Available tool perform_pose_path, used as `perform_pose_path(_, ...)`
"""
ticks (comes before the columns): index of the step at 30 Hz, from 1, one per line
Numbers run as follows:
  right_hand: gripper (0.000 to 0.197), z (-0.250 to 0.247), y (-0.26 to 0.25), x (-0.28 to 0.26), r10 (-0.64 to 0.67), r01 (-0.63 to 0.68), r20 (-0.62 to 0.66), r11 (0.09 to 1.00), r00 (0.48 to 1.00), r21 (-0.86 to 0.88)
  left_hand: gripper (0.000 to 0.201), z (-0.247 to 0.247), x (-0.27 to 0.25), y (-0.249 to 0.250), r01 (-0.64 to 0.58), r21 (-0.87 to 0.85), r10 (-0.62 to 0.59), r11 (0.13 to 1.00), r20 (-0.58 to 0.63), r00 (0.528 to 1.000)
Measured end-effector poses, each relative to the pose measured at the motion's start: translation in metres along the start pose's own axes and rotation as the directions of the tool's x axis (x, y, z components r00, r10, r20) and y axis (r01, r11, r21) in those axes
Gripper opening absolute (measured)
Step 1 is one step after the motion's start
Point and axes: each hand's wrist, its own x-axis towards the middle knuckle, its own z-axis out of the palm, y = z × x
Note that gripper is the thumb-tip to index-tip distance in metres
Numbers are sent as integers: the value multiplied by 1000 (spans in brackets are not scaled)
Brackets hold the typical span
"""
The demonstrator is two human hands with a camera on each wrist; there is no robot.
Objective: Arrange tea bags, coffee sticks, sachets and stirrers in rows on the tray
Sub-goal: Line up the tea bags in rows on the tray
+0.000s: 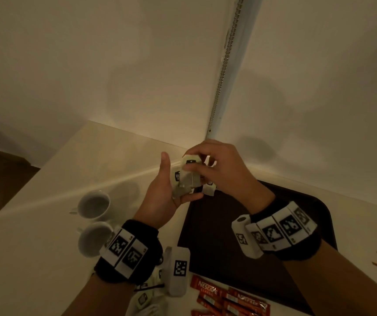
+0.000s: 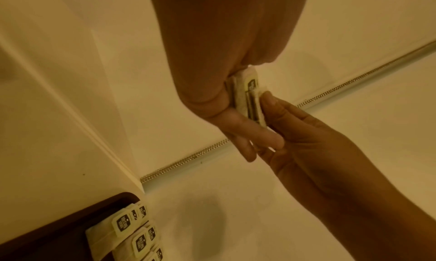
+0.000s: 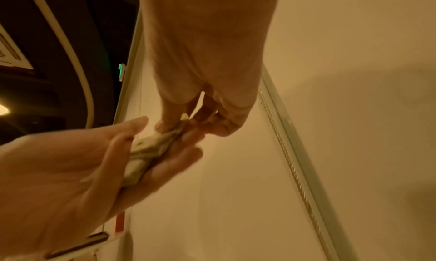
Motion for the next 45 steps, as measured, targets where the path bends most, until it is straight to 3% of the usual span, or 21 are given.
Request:
perform_pose_path(5, 12, -31, -30, 8, -13, 13, -15, 1000, 1000, -11, 26, 4, -7, -2, -216, 60, 215, 975, 24, 976)
perform_pose_path(8, 15, -48, -54, 11, -3, 3, -11, 1000, 1000, -3, 16, 11, -9, -3, -277, 38, 277, 960, 16, 961)
perform_pose_path(15, 46, -62, -74, 12, -92, 102, 47, 932, 995, -349, 19, 25, -14, -1, -316, -63, 318, 947, 45, 947)
perform_pose_path(17, 42, -65, -76, 10, -70, 81, 48, 948, 996, -308, 21, 26, -15, 1, -320, -66, 324, 945, 48, 945)
perform_pose_path(21, 12, -67, -74, 6, -36, 47, 59, 979, 998, -198, 22, 28, -19, 4, -328, -57, 332, 943, 59, 942)
perform_pose_path(25, 28, -65, -76, 5, 41, -39, 24, 994, 999, -101, 19, 31, -22, 6, -358, -13, 358, 934, 63, 932)
perform_pose_path(27, 38, -63, -74, 4, 108, -105, 73, 993, 992, -45, 20, 32, -23, 8, -381, 71, 376, 922, 80, 923)
perform_pose_path(29, 22, -59, -70, 3, 70, -66, 88, 997, 994, -46, 21, 32, -24, 10, -403, 133, 394, 905, 89, 915)
perform_pose_path(32, 3, -56, -67, 2, 44, -44, 8, 998, 999, 45, 32, 31, -25, 13, -439, 122, 436, 890, 49, 899)
perform_pose_path(37, 12, -58, -65, 2, 69, -66, 1, 947, 998, 314, 24, 33, -27, 16, -484, -8, 484, 875, -21, 875)
perform_pose_path(40, 11, -59, -67, 2, 56, -50, -12, 956, 998, 288, 30, 36, -29, 17, -493, -5, 493, 870, 9, 870)
perform_pose_path(45, 11, -64, -72, 2, 23, -15, -46, 986, 999, 167, 21, 37, -27, 13, -468, -23, 468, 883, 1, 884)
